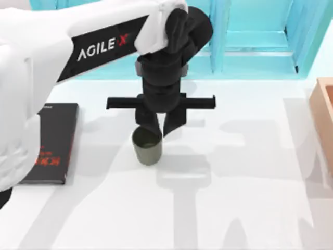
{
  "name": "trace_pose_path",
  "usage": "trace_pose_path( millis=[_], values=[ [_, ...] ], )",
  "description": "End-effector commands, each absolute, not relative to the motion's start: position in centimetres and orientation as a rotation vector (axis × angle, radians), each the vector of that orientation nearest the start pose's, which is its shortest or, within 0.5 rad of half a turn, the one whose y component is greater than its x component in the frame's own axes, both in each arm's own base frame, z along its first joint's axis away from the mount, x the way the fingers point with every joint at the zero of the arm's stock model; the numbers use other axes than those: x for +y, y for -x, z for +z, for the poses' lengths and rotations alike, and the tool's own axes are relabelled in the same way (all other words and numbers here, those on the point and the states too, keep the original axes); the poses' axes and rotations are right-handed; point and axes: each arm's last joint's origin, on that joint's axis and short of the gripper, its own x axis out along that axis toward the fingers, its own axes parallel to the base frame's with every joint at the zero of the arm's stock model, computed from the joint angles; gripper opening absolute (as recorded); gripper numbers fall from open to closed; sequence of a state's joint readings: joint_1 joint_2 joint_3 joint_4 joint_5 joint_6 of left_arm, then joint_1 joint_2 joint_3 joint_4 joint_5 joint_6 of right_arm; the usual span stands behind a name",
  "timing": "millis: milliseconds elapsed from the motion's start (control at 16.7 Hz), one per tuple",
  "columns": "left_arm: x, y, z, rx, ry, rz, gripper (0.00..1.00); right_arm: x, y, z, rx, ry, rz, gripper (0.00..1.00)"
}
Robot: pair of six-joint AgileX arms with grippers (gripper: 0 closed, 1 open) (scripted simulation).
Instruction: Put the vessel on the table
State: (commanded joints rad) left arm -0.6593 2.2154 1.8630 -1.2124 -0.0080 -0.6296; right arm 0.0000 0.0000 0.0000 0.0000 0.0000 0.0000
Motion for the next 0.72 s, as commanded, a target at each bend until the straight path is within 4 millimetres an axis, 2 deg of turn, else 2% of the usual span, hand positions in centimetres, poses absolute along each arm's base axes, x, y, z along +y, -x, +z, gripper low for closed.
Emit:
trace_pose_path(
  millis=[540,720],
  values=[
    [-26.27,-34.78,18.37,1.559,-0.02,-0.011,0.98,-0.12,-10.57,16.0,0.0,0.0,0.0,1.0],
    [-26.27,-34.78,18.37,1.559,-0.02,-0.011,1.0,-0.12,-10.57,16.0,0.0,0.0,0.0,1.0]
  ],
)
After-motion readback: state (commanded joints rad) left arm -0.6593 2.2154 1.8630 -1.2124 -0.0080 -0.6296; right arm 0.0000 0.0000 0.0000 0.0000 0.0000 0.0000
